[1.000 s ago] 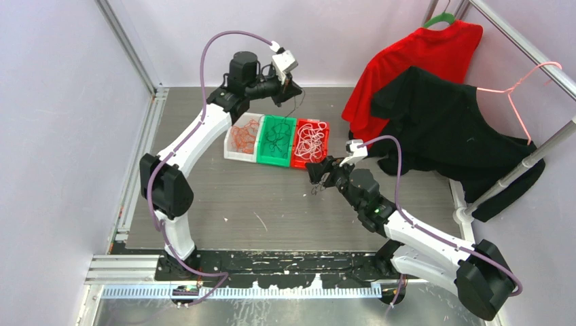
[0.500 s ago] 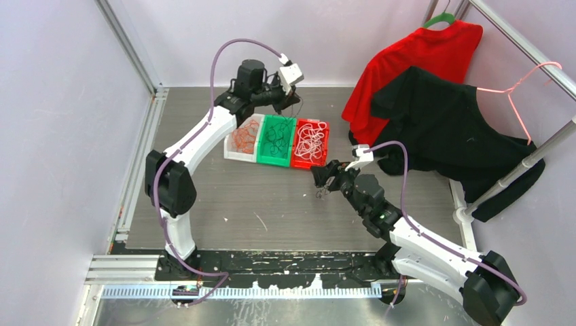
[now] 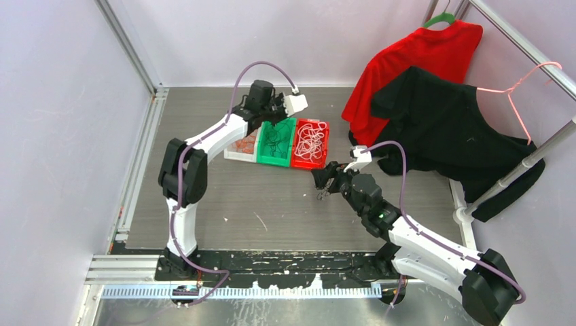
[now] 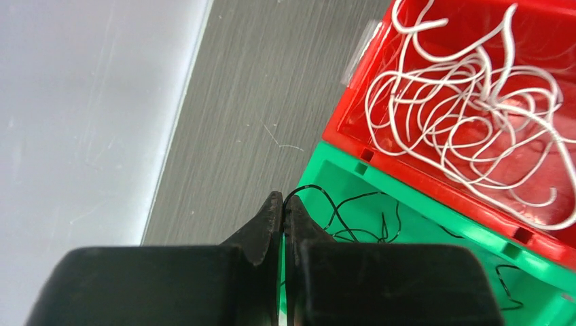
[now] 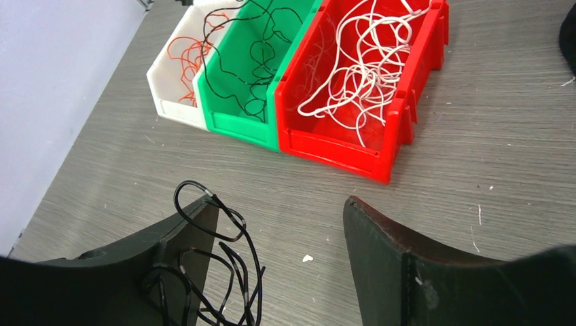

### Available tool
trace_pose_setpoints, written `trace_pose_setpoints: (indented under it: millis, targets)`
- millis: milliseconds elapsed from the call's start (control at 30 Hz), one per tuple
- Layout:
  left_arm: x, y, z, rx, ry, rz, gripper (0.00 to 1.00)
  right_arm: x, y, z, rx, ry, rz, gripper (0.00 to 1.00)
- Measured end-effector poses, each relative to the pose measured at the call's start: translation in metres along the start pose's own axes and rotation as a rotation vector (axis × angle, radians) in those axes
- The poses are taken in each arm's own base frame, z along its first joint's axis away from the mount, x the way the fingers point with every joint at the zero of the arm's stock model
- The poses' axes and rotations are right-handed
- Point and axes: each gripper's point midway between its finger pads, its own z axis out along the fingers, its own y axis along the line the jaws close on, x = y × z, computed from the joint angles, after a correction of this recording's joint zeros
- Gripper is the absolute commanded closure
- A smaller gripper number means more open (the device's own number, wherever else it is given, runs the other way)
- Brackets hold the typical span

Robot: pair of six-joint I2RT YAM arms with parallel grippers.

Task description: Untangle the cables

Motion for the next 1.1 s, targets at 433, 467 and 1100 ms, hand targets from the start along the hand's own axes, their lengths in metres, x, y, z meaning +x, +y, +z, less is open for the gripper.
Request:
trace_pose_setpoints:
  millis: [433,467,1100]
  targets:
    - [0.046,-0.019,0.026,-0.001,0.032,0.015,1.00,0.016,-0.012,0.002,0.051,0.055,-0.022,0.28]
    - [0.050,-0.023,0.027,0.006,0.038,0.016,1.00,0.018,-0.014,0.002,0.056,0.061,-0.023,0.28]
    - [0.079,-0.046,0.038,0.075,0.097,0.063,1.00,0.020,-0.013,0.005,0.065,0.074,-0.024,0.28]
